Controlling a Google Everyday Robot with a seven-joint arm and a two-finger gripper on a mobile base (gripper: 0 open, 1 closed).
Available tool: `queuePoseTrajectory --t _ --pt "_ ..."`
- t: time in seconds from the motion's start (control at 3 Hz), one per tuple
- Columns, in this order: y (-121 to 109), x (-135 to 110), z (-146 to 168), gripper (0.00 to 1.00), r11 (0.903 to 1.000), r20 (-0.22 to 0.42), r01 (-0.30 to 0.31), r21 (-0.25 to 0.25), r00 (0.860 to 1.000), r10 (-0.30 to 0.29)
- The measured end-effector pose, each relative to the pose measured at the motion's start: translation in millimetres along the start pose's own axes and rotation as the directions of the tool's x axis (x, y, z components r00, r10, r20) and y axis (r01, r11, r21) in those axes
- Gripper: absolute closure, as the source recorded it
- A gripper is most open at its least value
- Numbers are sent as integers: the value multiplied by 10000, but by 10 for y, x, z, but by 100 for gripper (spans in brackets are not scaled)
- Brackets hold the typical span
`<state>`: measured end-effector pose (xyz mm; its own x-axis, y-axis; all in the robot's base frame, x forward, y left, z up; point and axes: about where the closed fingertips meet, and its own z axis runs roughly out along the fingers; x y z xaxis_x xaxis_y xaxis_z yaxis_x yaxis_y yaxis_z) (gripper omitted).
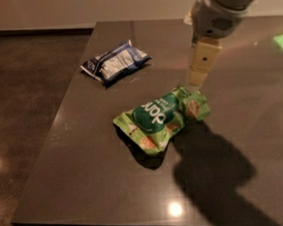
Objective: Pick blue chip bag
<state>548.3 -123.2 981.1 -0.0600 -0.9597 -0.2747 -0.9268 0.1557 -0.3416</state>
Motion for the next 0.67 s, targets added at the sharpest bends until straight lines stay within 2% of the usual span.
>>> queuePoseTrajectory --t 0.67 --pt "-433 -566 507 0 9987 409 497 -56 9979 -494"
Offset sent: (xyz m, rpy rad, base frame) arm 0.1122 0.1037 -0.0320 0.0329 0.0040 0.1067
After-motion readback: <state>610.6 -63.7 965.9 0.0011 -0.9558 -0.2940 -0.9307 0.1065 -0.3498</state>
